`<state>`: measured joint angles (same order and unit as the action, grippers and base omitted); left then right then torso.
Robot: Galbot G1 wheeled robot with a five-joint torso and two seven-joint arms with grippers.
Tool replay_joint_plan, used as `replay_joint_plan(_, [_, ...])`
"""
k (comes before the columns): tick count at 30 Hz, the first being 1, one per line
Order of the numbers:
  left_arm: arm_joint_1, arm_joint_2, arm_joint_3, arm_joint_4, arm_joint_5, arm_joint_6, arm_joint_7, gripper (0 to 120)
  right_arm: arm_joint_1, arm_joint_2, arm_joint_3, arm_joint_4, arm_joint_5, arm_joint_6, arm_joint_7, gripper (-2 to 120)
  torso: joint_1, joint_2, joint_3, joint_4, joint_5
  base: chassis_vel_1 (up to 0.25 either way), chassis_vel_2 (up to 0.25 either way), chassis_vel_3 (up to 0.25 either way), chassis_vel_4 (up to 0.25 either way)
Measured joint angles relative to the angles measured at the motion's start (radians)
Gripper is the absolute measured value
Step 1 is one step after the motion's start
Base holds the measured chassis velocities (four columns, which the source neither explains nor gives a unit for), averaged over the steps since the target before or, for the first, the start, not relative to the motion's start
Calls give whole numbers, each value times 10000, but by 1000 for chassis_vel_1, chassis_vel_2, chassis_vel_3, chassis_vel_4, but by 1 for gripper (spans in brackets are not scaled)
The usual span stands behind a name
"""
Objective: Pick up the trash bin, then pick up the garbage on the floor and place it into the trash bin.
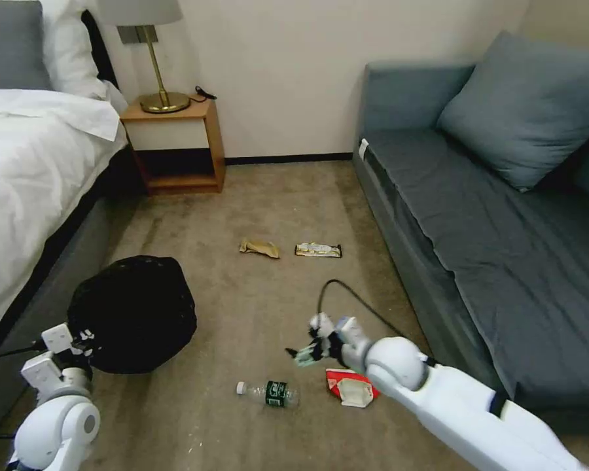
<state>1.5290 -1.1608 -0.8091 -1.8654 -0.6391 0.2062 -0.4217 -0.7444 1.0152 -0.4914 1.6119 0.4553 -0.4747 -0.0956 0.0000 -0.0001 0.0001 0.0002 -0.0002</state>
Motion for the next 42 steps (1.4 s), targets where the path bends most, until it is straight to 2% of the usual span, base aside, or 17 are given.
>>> replay_joint_plan(6, [-30,-79,18,84,158,0,-7,3,-159,630,-803,-1003,-846,221,-393,100,0,0,0,-3,0,0,0,0,0])
replay_joint_plan(17, [157,-318,16,-58,345,-1,1,3,-572,1120,-1258,-1774,-1772,566,-668,100,0,0,-1,-3,1,0,0,0,0])
replay_joint_plan(36, [205,-416,48,-109,398,-34,54,3,1,1895,-1496,-3371,-2217,964,-777,100,0,0,-1,-3,2,0,0,0,0])
replay_joint_plan(42, [200,-414,49,-111,389,-35,59,3,92,2113,-1550,-3690,-2378,1025,-913,83,0,0,-1,-3,1,0,0,0,0])
